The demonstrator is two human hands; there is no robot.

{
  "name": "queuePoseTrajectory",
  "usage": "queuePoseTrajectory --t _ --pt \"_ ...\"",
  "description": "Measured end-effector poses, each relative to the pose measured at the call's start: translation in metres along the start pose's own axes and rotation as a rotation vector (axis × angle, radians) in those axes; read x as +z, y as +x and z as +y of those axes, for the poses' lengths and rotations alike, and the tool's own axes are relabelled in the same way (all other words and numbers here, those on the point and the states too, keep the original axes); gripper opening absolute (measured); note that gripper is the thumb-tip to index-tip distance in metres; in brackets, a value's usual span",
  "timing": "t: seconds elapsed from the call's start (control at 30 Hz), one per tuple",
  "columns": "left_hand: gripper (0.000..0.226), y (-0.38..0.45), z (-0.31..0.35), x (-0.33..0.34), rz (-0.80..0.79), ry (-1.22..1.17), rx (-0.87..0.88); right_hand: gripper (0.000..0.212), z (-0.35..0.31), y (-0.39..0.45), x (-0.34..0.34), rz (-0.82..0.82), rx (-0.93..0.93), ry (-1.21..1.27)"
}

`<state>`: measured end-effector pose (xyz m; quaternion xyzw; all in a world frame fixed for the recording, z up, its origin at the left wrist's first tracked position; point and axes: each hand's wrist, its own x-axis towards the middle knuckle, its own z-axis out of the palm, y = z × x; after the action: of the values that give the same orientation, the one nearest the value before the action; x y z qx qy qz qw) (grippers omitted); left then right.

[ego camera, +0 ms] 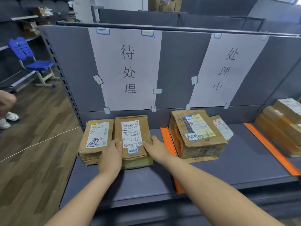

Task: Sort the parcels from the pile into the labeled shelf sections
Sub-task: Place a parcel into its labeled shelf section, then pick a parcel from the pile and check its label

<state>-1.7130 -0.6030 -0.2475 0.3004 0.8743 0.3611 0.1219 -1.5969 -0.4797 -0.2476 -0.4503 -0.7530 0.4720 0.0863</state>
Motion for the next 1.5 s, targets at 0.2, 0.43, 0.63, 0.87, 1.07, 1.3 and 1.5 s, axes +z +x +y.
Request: queuePoseTrajectory --t 0.2,0.43,0.63,0.87,1.07,1.3,1.5 --pt "0.031 0.004 0.01 -0.011 -0.019 0.071 -0.018 0.048 -0.008 -0.005 -0.005 0.009 0.033 -0.087" --pt "0.046 0.009 0.044 -0.039 0.073 0.278 0.042 0.051 -0.023 -0.024 -0.036 0.085 -0.027 -0.09" --pt "0.038 0.008 0.091 -0.045 0.061 0.325 0.185 0.044 -0.029 -0.044 -0.073 0.214 -0.114 -0.147" --pt "0.036 -0.02 0.15 0.006 -0.138 0.208 0.314 0.035 0.008 -0.072 -0.128 0.361 -0.085 -0.123" --pt "0.031 -0.049 0.207 0.048 -0.369 0.15 0.421 0.034 0.059 -0.097 -0.188 0.446 0.004 -0.125" --pt "0.022 -0.098 0.277 0.112 -0.625 0.176 0.563 0.022 0.135 -0.142 -0.27 0.532 0.062 -0.147" --pt "0.03 -0.146 0.344 0.179 -0.697 0.131 0.576 0.015 0.205 -0.189 -0.351 0.598 0.149 -0.109"
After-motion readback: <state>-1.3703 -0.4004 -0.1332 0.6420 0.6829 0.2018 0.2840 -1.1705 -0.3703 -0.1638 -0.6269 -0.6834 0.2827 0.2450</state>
